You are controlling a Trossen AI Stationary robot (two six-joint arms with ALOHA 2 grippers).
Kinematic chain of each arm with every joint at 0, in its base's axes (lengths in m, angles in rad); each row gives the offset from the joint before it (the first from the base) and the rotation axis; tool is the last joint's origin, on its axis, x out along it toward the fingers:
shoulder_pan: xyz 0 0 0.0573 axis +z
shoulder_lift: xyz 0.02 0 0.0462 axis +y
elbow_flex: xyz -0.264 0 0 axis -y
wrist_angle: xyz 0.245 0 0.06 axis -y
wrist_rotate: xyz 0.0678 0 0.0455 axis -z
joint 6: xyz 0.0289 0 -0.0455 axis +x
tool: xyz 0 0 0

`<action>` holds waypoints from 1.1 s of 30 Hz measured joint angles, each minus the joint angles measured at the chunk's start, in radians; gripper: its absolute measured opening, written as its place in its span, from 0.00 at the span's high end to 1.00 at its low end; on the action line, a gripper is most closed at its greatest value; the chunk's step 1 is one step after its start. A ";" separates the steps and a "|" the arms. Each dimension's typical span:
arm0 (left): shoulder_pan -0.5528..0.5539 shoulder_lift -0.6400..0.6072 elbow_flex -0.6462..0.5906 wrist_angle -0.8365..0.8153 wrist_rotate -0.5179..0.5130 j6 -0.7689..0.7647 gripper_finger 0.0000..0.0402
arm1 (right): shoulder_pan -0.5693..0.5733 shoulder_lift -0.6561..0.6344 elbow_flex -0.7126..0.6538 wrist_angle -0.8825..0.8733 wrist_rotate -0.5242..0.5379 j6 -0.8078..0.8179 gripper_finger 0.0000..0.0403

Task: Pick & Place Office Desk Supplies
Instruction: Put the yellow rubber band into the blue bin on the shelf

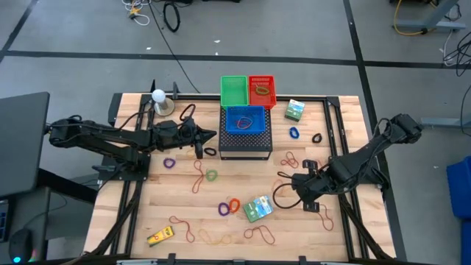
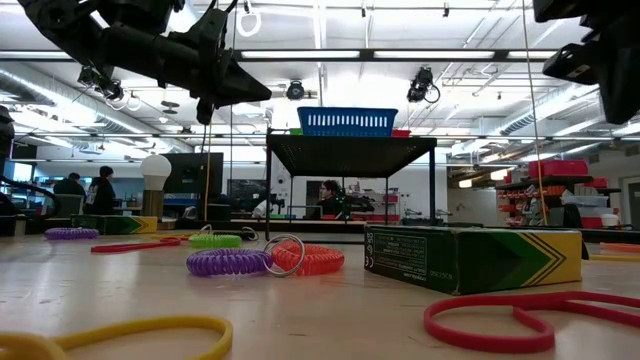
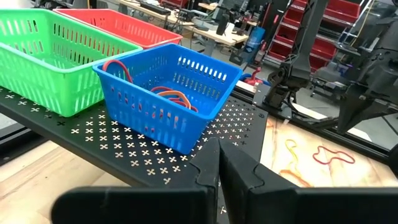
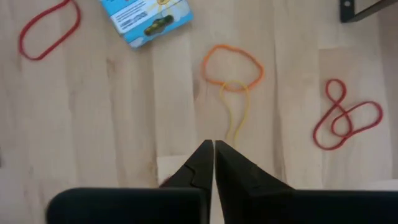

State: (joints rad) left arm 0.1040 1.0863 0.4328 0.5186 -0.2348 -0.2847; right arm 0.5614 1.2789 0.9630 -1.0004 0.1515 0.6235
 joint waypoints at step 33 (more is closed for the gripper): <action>0.000 0.007 -0.001 0.001 0.007 0.039 0.97 | -0.053 0.195 -0.133 0.202 -0.015 0.070 0.48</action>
State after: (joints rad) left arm 0.1040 1.0931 0.4320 0.5197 -0.2279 -0.2459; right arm 0.5079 1.4738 0.8299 -0.7979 0.1367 0.6932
